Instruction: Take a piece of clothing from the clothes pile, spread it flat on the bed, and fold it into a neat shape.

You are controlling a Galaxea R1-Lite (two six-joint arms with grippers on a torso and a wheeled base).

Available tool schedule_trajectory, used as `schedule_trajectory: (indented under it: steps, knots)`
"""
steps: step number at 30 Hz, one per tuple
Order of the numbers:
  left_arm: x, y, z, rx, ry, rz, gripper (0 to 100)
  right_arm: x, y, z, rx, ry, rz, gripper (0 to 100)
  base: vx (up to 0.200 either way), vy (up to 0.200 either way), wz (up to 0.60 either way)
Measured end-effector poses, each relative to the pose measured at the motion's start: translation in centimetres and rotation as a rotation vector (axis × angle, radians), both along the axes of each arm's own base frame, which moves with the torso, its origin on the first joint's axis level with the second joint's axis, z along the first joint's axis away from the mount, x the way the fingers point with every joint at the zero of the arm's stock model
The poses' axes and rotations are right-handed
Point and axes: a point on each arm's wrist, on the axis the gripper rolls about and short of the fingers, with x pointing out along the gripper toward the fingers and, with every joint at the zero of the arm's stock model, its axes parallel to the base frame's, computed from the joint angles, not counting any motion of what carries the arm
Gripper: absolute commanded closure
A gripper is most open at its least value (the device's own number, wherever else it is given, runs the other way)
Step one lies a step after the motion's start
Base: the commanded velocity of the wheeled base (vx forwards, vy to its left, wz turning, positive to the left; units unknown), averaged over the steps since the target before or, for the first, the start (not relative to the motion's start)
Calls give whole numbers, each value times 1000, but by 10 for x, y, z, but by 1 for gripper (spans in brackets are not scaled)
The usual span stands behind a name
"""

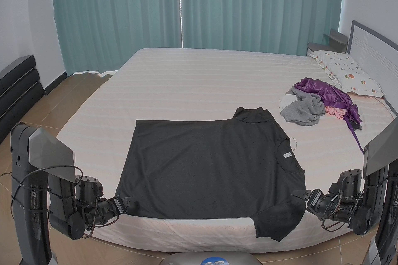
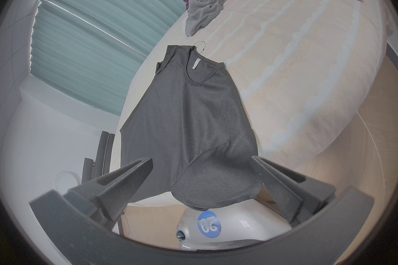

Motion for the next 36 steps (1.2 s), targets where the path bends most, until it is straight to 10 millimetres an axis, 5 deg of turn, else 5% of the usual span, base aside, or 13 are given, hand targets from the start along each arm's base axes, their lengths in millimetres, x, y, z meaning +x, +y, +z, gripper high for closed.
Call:
schedule_trajectory:
  steps: [1, 36]
  knots:
    - [1, 0, -1, 0, -1, 0, 100, 0, 0, 0, 0, 0, 0, 0, 0, 0, 0]
    - [-15, 12, 3, -40, 38, 64, 100, 9, 3, -16, -102, 11, -35, 0, 0, 0, 0]
